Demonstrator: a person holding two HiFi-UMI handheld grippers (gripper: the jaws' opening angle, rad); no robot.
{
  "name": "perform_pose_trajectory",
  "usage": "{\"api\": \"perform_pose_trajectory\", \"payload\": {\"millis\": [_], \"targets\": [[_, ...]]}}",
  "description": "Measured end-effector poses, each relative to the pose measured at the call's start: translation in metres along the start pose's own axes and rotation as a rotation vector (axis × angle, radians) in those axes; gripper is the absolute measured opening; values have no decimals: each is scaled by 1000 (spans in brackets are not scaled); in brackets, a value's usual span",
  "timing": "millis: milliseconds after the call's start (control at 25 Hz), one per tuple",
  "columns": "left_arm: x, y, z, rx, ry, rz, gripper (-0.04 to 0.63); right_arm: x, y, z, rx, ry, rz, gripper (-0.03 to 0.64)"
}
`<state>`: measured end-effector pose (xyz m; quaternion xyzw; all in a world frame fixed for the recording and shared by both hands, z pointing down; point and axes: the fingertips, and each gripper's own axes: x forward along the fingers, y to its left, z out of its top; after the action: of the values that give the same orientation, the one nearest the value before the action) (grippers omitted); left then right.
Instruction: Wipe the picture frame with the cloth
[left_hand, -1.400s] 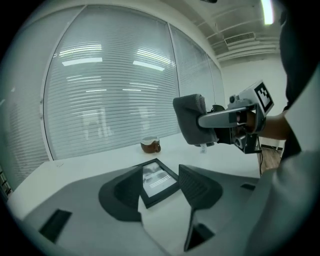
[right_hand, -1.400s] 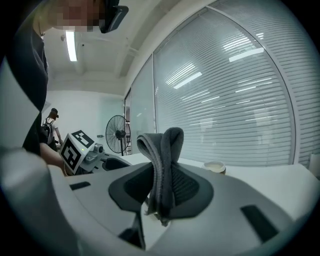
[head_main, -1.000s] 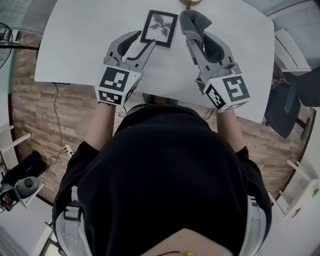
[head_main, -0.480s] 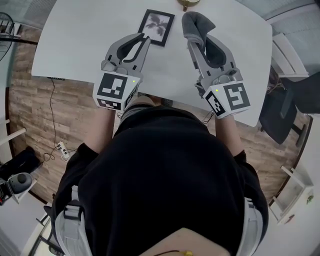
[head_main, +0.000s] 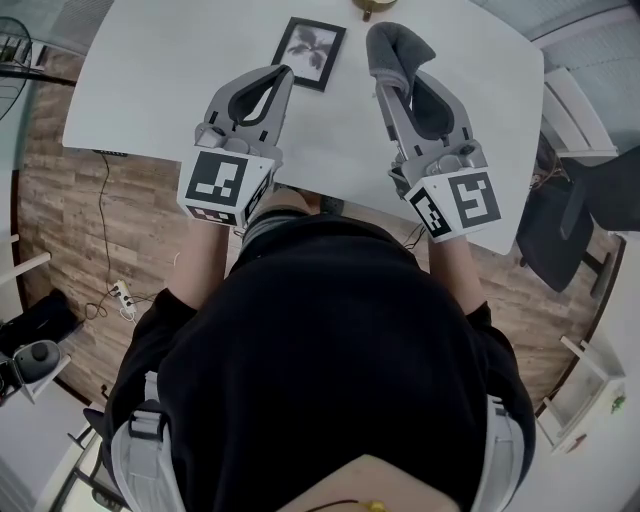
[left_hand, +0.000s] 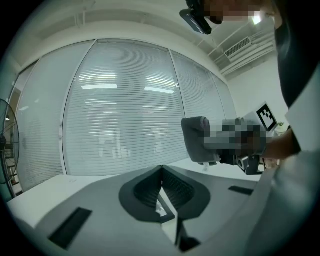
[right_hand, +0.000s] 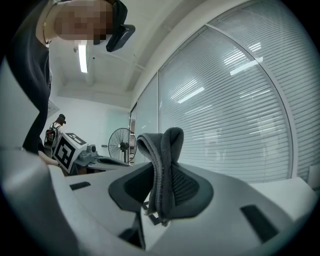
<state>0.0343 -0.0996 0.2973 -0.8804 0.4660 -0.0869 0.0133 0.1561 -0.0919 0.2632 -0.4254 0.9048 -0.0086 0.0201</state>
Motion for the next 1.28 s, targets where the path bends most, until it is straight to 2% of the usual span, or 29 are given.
{"api": "perform_pose_trajectory", "payload": {"millis": [280, 520, 720, 920, 1280], "targets": [[-4, -2, -2, -8, 14, 3, 12, -2, 3, 2, -6, -12, 5, 95], [-7, 6, 10, 1, -27, 18, 12, 1, 2, 7, 30, -16, 7, 94], [-8, 11, 11, -24, -31, 25, 12, 0, 4, 13, 9, -30, 12, 92], [-7, 12, 17, 4, -44, 33, 12, 0, 2, 13, 14, -32, 10, 92], [-5, 10, 17, -3, -48, 22, 12, -3, 1, 17, -15, -36, 2, 91]]}}
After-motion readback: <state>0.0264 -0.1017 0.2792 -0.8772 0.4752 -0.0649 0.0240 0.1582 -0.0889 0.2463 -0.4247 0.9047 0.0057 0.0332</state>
